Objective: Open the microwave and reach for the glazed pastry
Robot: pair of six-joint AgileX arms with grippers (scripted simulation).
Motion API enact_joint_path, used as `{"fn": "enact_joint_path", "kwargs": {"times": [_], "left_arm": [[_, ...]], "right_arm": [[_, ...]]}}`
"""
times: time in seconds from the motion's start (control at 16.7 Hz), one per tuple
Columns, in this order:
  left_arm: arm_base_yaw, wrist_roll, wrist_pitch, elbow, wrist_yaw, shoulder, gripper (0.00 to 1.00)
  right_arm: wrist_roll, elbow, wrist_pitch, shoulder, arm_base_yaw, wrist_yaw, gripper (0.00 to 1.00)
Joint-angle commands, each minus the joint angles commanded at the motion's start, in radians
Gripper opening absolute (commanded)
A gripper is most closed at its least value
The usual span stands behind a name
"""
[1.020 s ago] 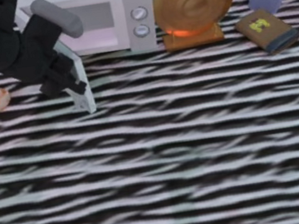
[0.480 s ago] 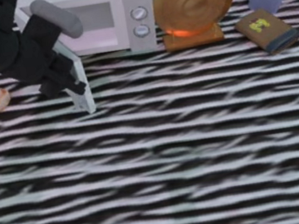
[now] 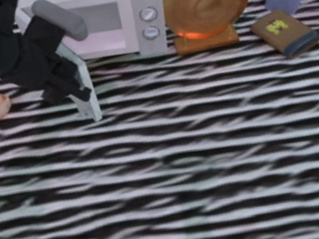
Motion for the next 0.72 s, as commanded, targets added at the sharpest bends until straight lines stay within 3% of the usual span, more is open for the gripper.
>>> {"fn": "enact_joint_path", "kwargs": {"times": [0.48,0.72], "left_arm": [[-0.002,0.002,-0.002,-0.002,0.005,0.003,0.0],[0.032,0.085,-0.029,-0.003,0.04,-0.001,0.0]], "right_arm": [[0.0,0.0,0.0,0.0,0.0,0.0,1.0],[0.0,0.0,0.0,0.0,0.0,0.0,1.0]]}}
